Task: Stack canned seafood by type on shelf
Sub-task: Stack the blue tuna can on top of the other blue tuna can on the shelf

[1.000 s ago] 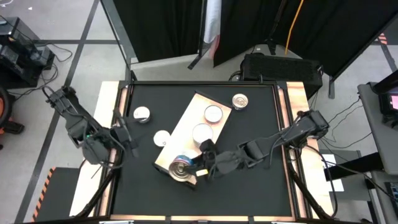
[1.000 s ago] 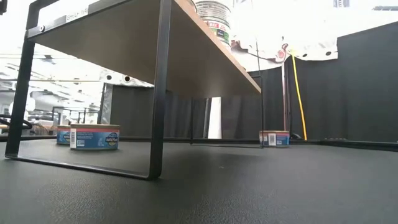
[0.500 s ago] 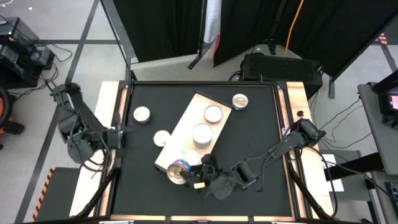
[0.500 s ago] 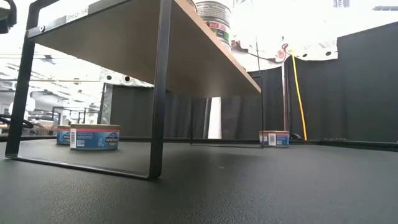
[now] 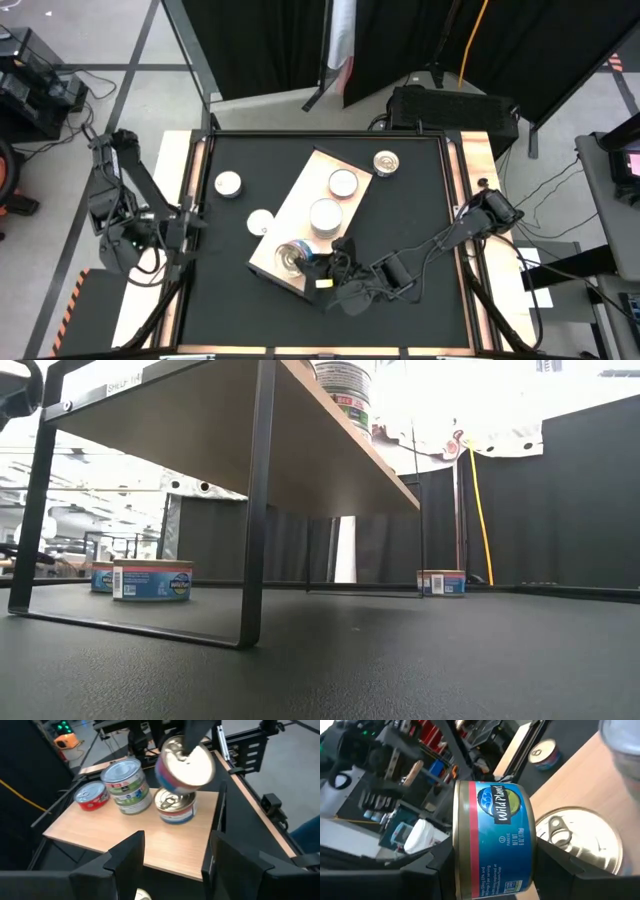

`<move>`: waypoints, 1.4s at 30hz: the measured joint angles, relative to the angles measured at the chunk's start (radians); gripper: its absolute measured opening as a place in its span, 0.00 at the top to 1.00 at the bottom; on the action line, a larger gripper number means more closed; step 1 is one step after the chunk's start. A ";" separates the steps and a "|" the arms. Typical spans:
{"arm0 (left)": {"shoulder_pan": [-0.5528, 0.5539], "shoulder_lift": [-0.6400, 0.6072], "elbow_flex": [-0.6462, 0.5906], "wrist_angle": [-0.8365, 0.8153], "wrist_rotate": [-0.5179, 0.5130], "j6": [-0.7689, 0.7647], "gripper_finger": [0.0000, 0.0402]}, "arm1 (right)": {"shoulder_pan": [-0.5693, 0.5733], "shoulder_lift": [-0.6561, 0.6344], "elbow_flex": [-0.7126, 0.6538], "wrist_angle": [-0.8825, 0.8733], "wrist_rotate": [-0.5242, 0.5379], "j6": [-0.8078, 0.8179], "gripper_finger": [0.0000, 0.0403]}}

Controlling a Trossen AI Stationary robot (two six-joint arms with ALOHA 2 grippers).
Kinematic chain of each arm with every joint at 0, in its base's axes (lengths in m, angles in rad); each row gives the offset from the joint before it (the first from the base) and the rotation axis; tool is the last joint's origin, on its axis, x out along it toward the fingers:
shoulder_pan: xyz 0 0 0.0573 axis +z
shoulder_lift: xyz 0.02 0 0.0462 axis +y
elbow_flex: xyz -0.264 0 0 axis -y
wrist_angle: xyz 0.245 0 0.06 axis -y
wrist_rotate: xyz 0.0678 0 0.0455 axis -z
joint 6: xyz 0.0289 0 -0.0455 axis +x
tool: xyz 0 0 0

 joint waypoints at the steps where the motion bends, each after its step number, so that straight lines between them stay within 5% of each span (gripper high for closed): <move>1: -0.007 0.000 0.000 0.000 0.000 0.000 0.43 | -0.004 0.000 0.000 -0.005 0.006 0.004 0.52; 42: -0.074 0.000 0.000 -0.026 0.009 -0.006 0.43 | -0.016 0.023 -0.001 -0.072 0.011 0.043 0.52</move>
